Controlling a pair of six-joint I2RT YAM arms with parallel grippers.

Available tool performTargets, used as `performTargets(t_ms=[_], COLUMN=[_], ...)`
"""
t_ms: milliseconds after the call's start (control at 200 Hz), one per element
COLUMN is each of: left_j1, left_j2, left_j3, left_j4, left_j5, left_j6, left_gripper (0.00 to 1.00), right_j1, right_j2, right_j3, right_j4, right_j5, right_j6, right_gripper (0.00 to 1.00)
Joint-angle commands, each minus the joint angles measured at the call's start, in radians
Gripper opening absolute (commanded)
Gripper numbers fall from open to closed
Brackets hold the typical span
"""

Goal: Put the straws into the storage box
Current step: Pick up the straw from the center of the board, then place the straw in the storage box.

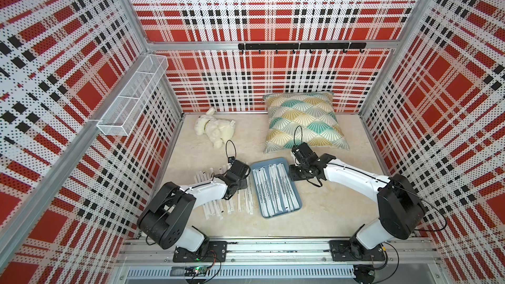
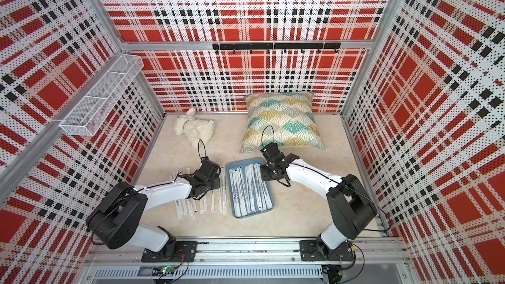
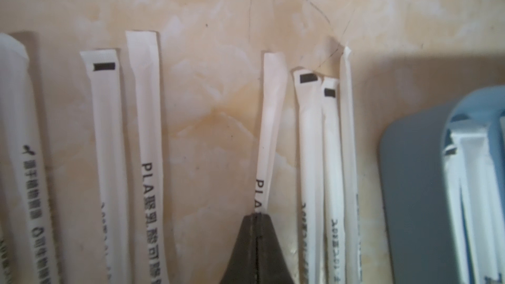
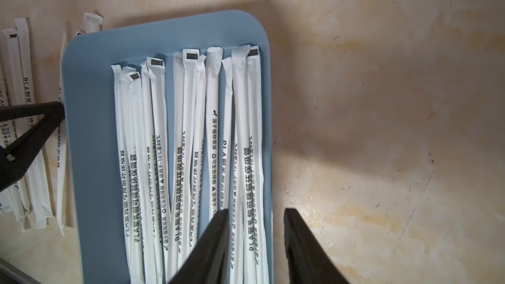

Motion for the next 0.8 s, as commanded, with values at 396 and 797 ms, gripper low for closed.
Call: performTargets(t_ms=[396,797], left_j1=[-0.372,-0.446], left_j2=[0.026,0.303], left_j3=[0.363,0.404], left_j4=[-0.024,0.159], left_j5=[-0.123,-0.044], left_j6=[-0.387,-0.560], left_gripper=[0.00,0.00], right_j1=[-0.067,-0.077], right_j2=[-0.064,-0.055], right_j3=[-0.009,-0.032], right_j4=[0.025,0.052], right_j5=[0.027,0.022], right_j6=[0.045,0.043], right_gripper=[0.41,0.40])
